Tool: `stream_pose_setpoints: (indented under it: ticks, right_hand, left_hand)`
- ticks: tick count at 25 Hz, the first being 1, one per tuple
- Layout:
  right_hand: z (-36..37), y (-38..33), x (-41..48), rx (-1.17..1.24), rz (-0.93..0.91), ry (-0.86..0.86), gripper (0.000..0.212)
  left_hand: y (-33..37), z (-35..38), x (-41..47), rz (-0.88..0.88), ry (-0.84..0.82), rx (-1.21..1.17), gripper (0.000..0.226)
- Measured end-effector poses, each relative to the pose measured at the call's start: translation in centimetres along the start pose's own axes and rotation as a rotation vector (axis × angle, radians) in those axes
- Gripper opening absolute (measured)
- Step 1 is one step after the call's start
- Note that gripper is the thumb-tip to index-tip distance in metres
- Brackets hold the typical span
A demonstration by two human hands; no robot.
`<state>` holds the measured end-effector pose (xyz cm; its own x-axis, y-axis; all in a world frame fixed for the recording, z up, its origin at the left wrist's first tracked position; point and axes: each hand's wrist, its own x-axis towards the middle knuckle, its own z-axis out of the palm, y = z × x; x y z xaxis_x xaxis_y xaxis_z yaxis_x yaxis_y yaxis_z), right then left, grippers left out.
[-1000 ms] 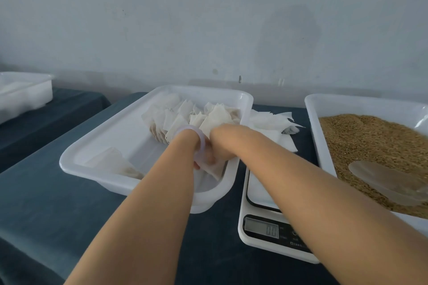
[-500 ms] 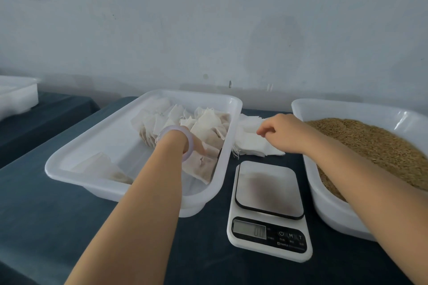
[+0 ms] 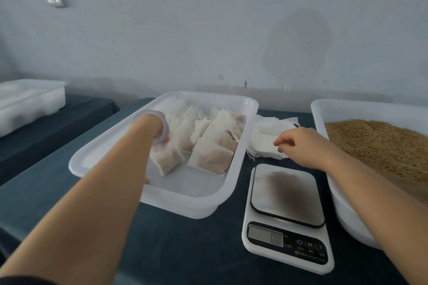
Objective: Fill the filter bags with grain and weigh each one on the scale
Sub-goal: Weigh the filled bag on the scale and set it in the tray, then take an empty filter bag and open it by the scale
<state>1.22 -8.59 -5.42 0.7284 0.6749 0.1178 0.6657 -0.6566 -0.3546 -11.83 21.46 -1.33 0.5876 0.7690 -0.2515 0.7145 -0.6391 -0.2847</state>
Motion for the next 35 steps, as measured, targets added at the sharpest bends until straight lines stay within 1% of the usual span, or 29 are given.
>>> stream_pose_setpoints:
  ticks: [2,3,4,6,8,13,15,17,19,20,25,31,32,35]
  right_hand:
    - [0.1,-0.1,0.1,-0.009,-0.003,-0.013,0.025]
    - [0.2,-0.1,0.2,-0.015,-0.004,-0.021,0.025]
    - [0.2,-0.2,0.2,-0.019,-0.005,-0.025,0.025]
    - [0.3,-0.2,0.2,-0.031,0.002,-0.029,0.025]
    - [0.2,-0.2,0.1,-0.044,0.004,-0.037,0.026]
    - [0.3,-0.3,0.0,-0.086,-0.01,-0.054,0.026]
    - [0.2,-0.2,0.0,-0.116,-0.013,-0.047,0.025]
    - [0.3,-0.2,0.2,-0.133,-0.016,-0.049,0.024]
    - [0.4,-0.2,0.3,-0.142,-0.015,-0.058,0.023]
    - [0.4,-0.2,0.3,-0.152,-0.018,-0.063,0.023]
    - [0.5,0.0,0.4,-0.181,-0.03,-0.09,0.023]
    - [0.6,-0.1,0.5,-0.208,-0.011,-0.104,0.021]
    - [0.5,-0.2,0.5,-0.215,-0.008,-0.102,0.021]
    - [0.4,-0.4,1.1,-0.267,-0.014,-0.133,0.024]
  left_hand:
    - [-1.9,1.4,0.5,-0.034,-0.018,0.011,0.016]
    - [-2.6,2.2,1.3,-0.026,0.004,-0.033,0.014]
    - [-3.0,2.7,1.6,-0.003,0.033,-0.108,0.014]
    - [-2.9,2.7,2.0,0.061,0.089,-0.32,0.007]
    - [-2.5,2.3,2.5,0.096,0.106,-0.424,0.01]
    - [-3.1,2.9,2.5,0.021,0.127,-0.316,0.025]
    - [-3.6,2.9,2.7,-0.013,0.143,-0.346,0.024]
    - [-4.2,2.8,2.7,-0.025,0.173,-0.39,0.016]
    - [-4.4,2.7,2.8,-0.016,0.189,-0.441,0.007]
    - [-4.5,2.7,2.9,-0.005,0.199,-0.459,0.007]
    - [-4.6,2.9,3.1,0.044,0.207,-0.526,0.029]
    - [-3.6,1.4,1.5,0.158,0.257,-0.602,0.029]
    - [-3.1,0.7,0.8,0.183,0.299,-0.651,0.028]
    - [-0.6,-1.8,-2.1,0.298,0.479,-0.956,0.021]
